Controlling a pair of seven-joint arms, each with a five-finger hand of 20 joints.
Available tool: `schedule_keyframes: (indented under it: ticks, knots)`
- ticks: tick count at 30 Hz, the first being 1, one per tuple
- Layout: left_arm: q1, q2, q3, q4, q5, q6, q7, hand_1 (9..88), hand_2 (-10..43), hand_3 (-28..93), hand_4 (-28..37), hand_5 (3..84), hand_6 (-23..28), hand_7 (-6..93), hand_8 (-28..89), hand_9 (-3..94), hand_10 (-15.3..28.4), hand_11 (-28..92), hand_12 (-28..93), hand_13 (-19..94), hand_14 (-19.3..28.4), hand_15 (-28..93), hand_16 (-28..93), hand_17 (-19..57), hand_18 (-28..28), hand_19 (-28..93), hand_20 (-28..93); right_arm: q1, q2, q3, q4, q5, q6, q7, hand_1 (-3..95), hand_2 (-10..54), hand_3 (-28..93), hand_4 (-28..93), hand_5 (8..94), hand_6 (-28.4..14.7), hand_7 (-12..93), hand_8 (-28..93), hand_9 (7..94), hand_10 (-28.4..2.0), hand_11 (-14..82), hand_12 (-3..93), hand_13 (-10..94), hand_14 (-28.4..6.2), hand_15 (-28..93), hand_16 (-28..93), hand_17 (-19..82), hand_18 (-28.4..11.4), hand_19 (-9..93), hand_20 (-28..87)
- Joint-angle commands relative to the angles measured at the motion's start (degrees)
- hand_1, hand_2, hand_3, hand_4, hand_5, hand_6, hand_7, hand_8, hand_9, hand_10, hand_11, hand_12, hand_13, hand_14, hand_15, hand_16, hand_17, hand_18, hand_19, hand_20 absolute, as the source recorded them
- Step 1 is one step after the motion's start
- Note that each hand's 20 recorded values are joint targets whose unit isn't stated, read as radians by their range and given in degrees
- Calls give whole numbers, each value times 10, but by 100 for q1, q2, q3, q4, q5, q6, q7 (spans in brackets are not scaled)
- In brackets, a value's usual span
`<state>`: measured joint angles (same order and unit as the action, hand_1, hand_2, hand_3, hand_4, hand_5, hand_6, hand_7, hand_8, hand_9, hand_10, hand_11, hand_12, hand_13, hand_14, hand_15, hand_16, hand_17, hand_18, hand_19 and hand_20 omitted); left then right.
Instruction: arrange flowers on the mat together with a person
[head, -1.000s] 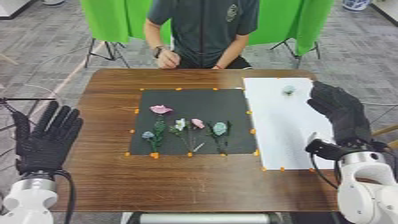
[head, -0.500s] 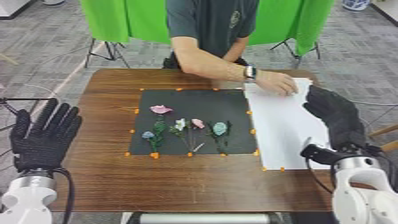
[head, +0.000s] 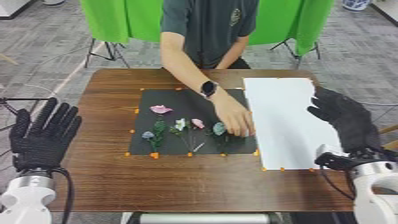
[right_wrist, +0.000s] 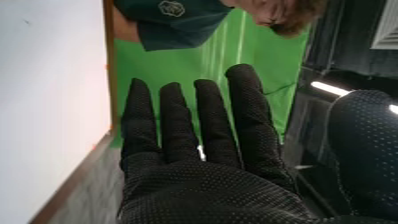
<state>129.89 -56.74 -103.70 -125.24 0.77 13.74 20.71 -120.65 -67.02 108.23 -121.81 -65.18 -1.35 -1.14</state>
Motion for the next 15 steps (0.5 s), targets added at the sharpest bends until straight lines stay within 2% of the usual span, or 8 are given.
schedule_keyframes:
  ticks: [1, 5, 6, 7, 8, 11, 14, 15]
  knots:
    - [164, -11, -31, -29, -10, 29, -7, 242, 189, 635, -283, 431, 67, 126, -109, 407, 143, 180, 61, 315, 127, 202, -82, -9, 93, 222, 89, -241, -144, -23, -84, -86, 104, 133, 114, 117, 776, -253, 454, -20, 136, -117, 381, -108, 51, 83, 305, -107, 104, 102, 132, -145, 336, 81]
    - [187, -49, -23, -39, -25, 19, 44, 248, 188, 630, -283, 431, 66, 127, -109, 407, 142, 181, 61, 316, 128, 203, -80, -9, 94, 223, 89, -197, -263, 7, -98, -139, -142, 134, 115, 118, 774, -252, 452, -21, 134, -116, 379, -109, 50, 84, 305, -108, 101, 106, 130, -147, 338, 82]
    - [164, -34, -9, -32, -67, 21, 48, 253, 189, 622, -283, 432, 66, 126, -110, 407, 142, 181, 61, 317, 128, 204, -80, -9, 94, 223, 89, -211, -240, -11, -95, -106, -145, 105, 115, 118, 774, -251, 453, -22, 133, -116, 379, -109, 50, 85, 305, -107, 100, 107, 131, -147, 337, 81]
    - [164, -27, -5, -28, -96, -6, 55, 253, 190, 617, -283, 432, 66, 126, -110, 407, 142, 181, 60, 317, 129, 204, -79, -10, 95, 223, 89, -128, -60, -304, -35, -69, 140, 22, 115, 118, 774, -251, 452, -22, 133, -116, 379, -109, 50, 85, 304, -104, 98, 107, 131, -147, 335, 81]
    - [161, -27, 4, -22, -80, -31, 75, 259, 195, 594, -283, 432, 66, 125, -110, 407, 142, 181, 61, 317, 129, 204, -79, -10, 95, 223, 89, -149, -51, -291, -34, 27, 100, -40, 115, 118, 774, -251, 452, -21, 133, -116, 379, -110, 50, 85, 302, -101, 97, 107, 132, -143, 333, 80]
    - [144, -47, 6, -18, -93, -17, 58, 324, 208, 438, -283, 430, 65, 117, -108, 405, 142, 176, 59, 309, 131, 197, -72, -12, 97, 222, 90, 359, 291, -1036, 165, 254, 489, -275, 102, 121, 777, -255, 435, -23, 129, -115, 371, -112, 47, 82, 275, -82, 77, 95, 135, -111, 300, 66]
    - [193, -39, 10, -30, -139, 9, 85, 399, 227, 229, -279, 428, 64, 104, -104, 395, 142, 162, 60, 301, 131, 182, -63, -9, 99, 210, 92, 570, 297, -1207, 236, 243, 183, -348, 70, 137, 776, -274, 381, -25, 118, -111, 341, -114, 42, 78, 250, -75, 62, 80, 136, -90, 260, 52]
    - [191, -28, 19, -16, -128, -12, 93, 412, 235, 166, -260, 425, 66, 90, -101, 388, 140, 151, 57, 298, 128, 172, -59, -7, 101, 202, 96, 721, 346, -1360, 274, 233, 229, -305, 66, 141, 771, -277, 358, -24, 114, -110, 335, -115, 40, 77, 247, -75, 61, 78, 137, -88, 256, 51]
